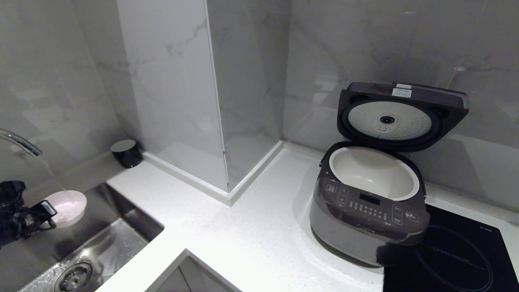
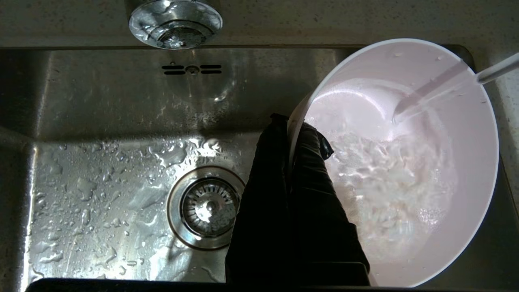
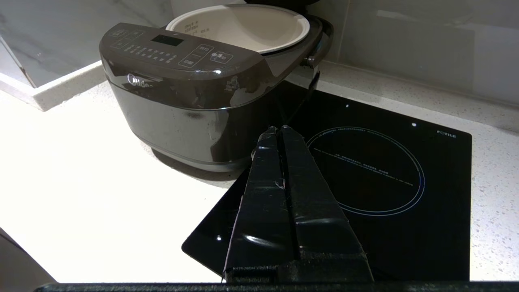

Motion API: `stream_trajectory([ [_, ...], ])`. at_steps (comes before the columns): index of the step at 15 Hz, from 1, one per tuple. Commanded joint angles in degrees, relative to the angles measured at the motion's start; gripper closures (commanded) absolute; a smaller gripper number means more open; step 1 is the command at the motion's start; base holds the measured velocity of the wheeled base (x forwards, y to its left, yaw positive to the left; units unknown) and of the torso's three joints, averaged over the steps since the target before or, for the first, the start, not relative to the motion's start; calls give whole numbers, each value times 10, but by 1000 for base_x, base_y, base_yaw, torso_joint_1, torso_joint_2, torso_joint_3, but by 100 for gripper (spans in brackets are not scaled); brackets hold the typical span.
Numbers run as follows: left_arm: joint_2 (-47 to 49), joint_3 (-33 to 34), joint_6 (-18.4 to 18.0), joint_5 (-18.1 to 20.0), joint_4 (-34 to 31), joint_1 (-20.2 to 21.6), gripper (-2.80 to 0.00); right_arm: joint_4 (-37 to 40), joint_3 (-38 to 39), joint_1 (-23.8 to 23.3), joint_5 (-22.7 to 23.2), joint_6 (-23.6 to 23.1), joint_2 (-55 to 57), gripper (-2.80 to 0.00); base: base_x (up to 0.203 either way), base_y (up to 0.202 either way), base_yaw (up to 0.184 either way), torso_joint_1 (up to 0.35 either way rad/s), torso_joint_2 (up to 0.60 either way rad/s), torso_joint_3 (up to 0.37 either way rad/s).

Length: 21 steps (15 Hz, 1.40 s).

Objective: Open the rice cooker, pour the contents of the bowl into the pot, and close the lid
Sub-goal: Fill a bowl with water from the tap

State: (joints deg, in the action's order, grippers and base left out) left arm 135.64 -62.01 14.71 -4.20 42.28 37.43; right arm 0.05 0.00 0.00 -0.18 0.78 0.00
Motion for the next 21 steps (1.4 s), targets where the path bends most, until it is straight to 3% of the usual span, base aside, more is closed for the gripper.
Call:
stream_trajectory([
  [1,-2,0,1,0,3,0,0,0,0,0,0,0,0,0,0,0,0,0,0,0],
  [21,-3,-16,13,0,-25,0,0,0,0,0,0,0,0,0,0,0,0,0,0,0],
])
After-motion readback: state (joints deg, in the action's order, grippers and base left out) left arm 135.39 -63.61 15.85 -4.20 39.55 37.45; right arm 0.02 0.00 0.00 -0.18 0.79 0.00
